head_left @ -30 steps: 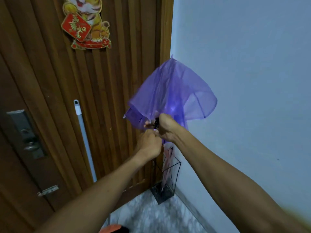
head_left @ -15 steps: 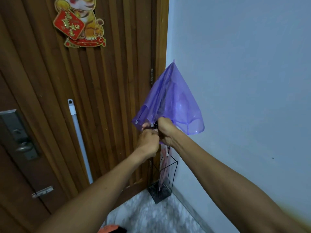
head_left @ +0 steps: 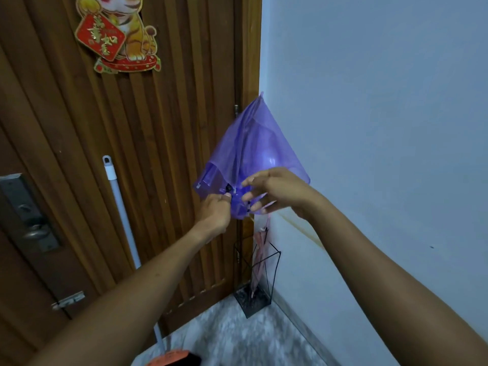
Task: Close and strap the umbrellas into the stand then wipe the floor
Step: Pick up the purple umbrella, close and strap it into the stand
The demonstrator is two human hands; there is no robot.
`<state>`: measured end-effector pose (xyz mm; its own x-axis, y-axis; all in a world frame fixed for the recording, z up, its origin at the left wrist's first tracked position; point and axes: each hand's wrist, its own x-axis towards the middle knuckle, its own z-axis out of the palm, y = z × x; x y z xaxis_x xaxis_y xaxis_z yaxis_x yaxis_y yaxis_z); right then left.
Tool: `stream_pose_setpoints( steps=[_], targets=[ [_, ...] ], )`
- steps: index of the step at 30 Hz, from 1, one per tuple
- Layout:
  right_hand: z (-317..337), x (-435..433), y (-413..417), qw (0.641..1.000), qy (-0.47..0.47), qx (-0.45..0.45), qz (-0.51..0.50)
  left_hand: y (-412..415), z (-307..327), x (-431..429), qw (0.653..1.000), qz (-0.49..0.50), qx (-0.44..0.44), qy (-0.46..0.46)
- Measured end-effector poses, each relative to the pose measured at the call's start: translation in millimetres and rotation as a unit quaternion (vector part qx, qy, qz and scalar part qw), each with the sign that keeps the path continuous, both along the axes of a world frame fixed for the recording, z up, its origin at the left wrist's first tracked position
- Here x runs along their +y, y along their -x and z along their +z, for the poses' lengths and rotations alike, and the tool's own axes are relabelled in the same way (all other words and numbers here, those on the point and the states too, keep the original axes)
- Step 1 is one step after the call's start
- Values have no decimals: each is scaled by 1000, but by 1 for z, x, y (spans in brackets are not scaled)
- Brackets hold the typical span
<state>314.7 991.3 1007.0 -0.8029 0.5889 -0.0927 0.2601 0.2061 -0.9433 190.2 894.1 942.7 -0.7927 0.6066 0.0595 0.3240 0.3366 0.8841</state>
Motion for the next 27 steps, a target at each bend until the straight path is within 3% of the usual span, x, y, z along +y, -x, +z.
stream_pose_setpoints(
  steps=[3,5,6,8,10,13,17,21,23,27],
  targets=[
    [7,13,7,973,-147,96,-152,-6,-2,1,999,-6,36,6],
    [9,25,15,929,-259,95,-247,-13,-5,0,998,-10,62,9],
    [10,30,19,919,-271,73,-275,-18,-5,-1,997,-14,72,8],
    [11,40,26,944,-158,61,-284,-29,-4,-4,996,-18,87,-2],
    [7,47,35,961,27,111,-253,-41,-3,-8,994,-25,106,-21],
    [-1,42,52,945,172,187,-207,-57,-4,-9,987,-45,148,-32],
    [1,33,63,925,177,263,-209,-58,-7,-8,983,-61,157,-66],
    [0,36,65,927,128,262,-236,-51,-9,-9,983,-82,152,-65],
    [0,35,64,932,115,258,-229,-52,-9,-11,973,-80,213,-27],
    [-1,36,60,939,108,254,-207,-54,1,-23,935,23,352,33]
  ],
)
